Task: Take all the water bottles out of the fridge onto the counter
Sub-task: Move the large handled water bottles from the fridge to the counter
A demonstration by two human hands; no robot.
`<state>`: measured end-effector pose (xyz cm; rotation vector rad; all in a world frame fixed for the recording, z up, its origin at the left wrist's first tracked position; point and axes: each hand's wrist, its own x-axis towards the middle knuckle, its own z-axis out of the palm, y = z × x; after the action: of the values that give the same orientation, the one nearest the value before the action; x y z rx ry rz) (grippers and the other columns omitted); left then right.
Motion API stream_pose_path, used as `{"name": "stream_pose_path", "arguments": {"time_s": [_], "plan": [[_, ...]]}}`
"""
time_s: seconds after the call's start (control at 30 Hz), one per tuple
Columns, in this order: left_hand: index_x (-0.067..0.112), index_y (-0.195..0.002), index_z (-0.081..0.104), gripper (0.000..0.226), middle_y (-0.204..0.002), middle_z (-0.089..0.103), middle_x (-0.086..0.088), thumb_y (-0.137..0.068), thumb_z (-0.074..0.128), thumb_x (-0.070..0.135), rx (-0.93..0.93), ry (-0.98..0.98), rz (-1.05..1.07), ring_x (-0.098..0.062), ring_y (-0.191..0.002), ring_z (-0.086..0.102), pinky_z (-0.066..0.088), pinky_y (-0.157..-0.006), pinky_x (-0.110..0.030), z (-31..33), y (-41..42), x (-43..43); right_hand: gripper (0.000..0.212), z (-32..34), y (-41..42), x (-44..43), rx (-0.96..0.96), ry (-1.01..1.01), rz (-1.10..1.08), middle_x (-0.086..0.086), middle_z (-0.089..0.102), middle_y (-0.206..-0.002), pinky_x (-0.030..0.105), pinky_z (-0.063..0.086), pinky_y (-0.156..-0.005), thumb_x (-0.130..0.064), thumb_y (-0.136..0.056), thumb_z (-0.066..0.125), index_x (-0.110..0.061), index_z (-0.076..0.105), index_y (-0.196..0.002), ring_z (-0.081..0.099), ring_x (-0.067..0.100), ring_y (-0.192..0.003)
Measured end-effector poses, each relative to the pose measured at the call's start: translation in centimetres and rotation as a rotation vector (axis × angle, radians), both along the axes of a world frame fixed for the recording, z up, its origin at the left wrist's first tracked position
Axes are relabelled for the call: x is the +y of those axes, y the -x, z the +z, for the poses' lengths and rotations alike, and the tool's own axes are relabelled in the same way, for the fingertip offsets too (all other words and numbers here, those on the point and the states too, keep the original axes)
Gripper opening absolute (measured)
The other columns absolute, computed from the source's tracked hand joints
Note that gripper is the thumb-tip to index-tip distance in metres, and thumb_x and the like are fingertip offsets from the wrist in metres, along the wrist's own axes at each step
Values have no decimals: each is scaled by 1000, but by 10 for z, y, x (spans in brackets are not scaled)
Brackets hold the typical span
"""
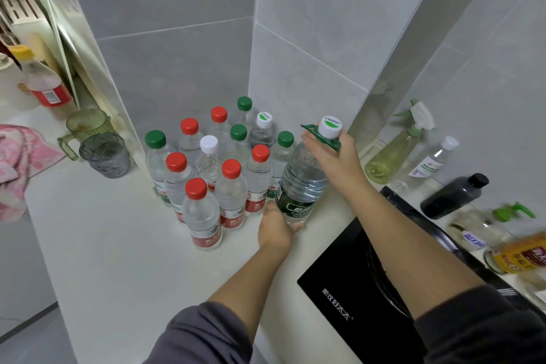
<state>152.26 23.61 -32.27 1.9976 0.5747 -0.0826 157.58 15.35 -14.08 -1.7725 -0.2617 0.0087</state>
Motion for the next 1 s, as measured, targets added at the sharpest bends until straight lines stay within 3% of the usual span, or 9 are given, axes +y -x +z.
{"name": "stream_pose_path", "arguments": {"time_s": [0.1, 0.2, 0.33, 0.43, 0.57, 0.73, 0.9, 1.0], "plan": [[13, -128, 43, 89, -129, 56, -5, -57, 92, 38, 20, 40, -54, -23, -116, 58, 48, -99, -40, -2, -2, 7, 24, -2, 13, -3, -1, 36, -21, -21, 62, -101, 2, 43, -72, -23, -88, 72, -33, 55, -104, 59, -19, -86], [14, -138, 34, 103, -139, 49, -4, -56, 91, 38, 21, 55, -98, -23, -128, 50, 43, -106, -42, -1, 2, 17, 51, -14, 27, -14, -41, 179, -80, -15, 55, -126, 23, 44, -99, -38, -82, 75, -36, 44, -123, 52, -1, -118], [14, -148, 27, 107, -149, 42, -4, -64, 88, 39, 10, -21, -186, -22, -136, 41, 37, -111, -40, 26, 33, 31, 74, -33, 58, -36, -21, 276, -112, -5, 46, -141, 42, 43, -109, -40, -81, 75, -24, 38, -142, 45, 8, -129], [15, -152, 24, 101, -155, 33, -3, -73, 82, 40, -17, -136, -259, -21, -141, 34, 32, -114, -37, 49, 65, 45, 72, -43, 82, -49, 4, 330, -95, -5, 44, -142, 43, 41, -110, -37, -83, 75, -24, 37, -142, 43, 8, -130], [20, -150, 29, 90, -152, 38, -2, -77, 78, 44, -108, -224, -271, -19, -136, 40, 37, -110, -37, 82, 116, 55, 59, -55, 115, -61, 0, 415, 35, -15, 43, -133, 36, 39, -109, -36, -86, 72, -35, 40, -135, 42, 1, -125], [18, -149, 30, 82, -152, 36, 2, -84, 70, 46, -217, -392, -211, -14, -138, 36, 34, -109, -30, 107, 191, 46, 63, -70, 157, -85, -84, 584, 265, -7, 40, -142, 24, 28, -107, -39, -90, 66, -25, 37, -144, 34, 8, -134], [18, -148, 34, 69, -150, 38, 5, -90, 61, 46, -204, -420, -52, -10, -137, 36, 28, -108, -20, 107, 270, 18, 64, -83, 187, -110, -173, 717, 409, -6, 33, -152, 40, 32, -114, -46, -94, 56, -22, 33, -149, 29, 14, -141], [20, -147, 34, 64, -149, 39, 5, -93, 58, 44, -195, -421, 40, -9, -137, 35, 26, -107, -18, 103, 308, -2, 62, -88, 205, -116, -223, 747, 492, -6, 32, -153, 38, 30, -114, -47, -96, 51, -23, 31, -150, 28, 13, -141]]}}
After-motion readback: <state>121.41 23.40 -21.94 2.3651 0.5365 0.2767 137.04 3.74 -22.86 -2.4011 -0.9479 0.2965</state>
